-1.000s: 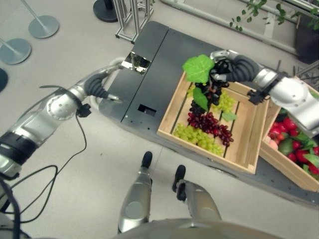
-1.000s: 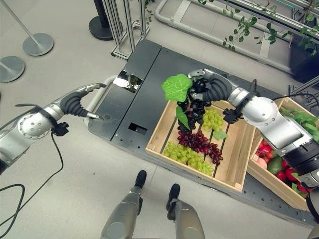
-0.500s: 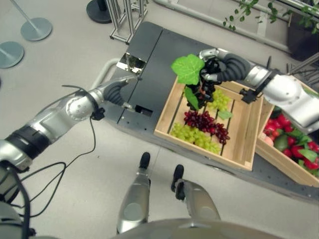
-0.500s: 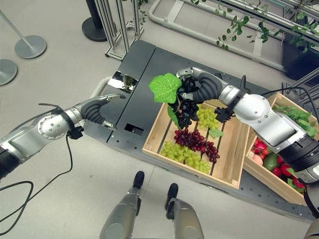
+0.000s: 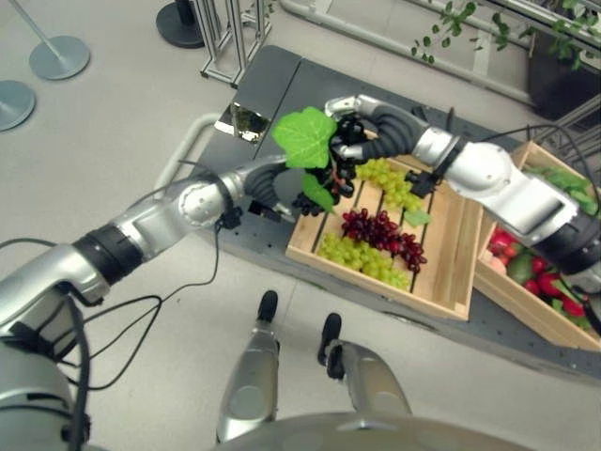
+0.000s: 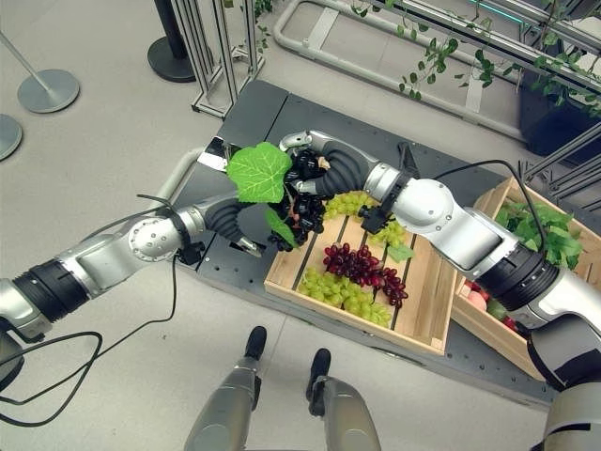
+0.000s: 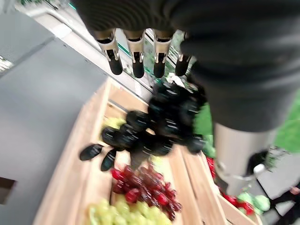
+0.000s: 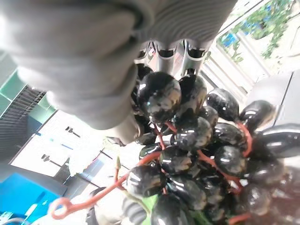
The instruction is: Pick up the fruits from the basket on one side to the basket on the other side
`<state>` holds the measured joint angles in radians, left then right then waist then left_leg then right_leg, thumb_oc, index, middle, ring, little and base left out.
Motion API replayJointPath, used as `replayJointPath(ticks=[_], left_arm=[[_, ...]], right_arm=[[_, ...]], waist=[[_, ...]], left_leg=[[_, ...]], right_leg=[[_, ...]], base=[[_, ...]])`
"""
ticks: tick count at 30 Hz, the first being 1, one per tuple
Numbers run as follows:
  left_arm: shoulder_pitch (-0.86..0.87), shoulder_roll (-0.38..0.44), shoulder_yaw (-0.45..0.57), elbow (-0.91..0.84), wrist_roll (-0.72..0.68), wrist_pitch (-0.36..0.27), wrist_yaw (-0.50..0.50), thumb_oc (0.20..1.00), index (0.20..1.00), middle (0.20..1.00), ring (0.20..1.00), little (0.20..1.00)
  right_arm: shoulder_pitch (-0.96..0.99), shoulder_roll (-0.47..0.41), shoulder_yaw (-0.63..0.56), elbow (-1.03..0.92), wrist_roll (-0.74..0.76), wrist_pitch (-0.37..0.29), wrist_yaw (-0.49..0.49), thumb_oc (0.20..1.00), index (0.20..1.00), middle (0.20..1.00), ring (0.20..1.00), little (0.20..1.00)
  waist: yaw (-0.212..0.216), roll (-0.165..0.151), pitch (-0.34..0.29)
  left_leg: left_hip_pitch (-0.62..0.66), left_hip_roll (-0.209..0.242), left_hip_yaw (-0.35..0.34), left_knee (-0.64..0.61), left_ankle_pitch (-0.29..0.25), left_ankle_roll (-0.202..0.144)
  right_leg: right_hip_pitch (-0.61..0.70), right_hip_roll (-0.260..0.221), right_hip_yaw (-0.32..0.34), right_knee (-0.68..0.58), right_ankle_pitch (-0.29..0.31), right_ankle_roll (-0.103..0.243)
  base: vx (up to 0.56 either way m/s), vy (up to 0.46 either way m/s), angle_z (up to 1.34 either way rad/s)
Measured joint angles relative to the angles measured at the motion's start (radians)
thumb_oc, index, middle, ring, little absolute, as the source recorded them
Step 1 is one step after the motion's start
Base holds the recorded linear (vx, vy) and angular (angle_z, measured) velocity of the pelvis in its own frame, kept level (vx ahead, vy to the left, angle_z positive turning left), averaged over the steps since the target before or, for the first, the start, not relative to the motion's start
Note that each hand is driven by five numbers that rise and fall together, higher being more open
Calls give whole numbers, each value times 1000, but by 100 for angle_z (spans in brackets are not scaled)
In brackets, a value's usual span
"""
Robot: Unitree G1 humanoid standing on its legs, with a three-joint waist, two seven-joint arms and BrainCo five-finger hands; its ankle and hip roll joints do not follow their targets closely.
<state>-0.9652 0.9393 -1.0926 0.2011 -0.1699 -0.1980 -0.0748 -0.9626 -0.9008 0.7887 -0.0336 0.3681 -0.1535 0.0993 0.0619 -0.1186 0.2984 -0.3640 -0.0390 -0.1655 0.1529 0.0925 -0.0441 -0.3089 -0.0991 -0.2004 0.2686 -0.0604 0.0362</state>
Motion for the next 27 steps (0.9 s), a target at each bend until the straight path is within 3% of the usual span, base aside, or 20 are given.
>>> replayJointPath(ticks=[6,27], left_arm=[[-47,-27,-73,-5,-2,11,-18,1000,1000,1000,1000,1000],[20,-136,-62,61,-1,18,-13,1000,1000,1000,1000,1000]], right_arm=[[-29,46,58,3,-2,2,0,200,200,200,200,200],[15,223,92,80,-25,7,2,200,200,200,200,200]], waist=[[-3,-1,-1],[3,0,-47]], left_leg=[[0,0,1,0,0,0],[-15,1,0,1,0,0]], right_leg=[[-1,0,1,1,0,0],[-14,1,1,0,0,0]], base=[[0,0,0],[0,0,0]])
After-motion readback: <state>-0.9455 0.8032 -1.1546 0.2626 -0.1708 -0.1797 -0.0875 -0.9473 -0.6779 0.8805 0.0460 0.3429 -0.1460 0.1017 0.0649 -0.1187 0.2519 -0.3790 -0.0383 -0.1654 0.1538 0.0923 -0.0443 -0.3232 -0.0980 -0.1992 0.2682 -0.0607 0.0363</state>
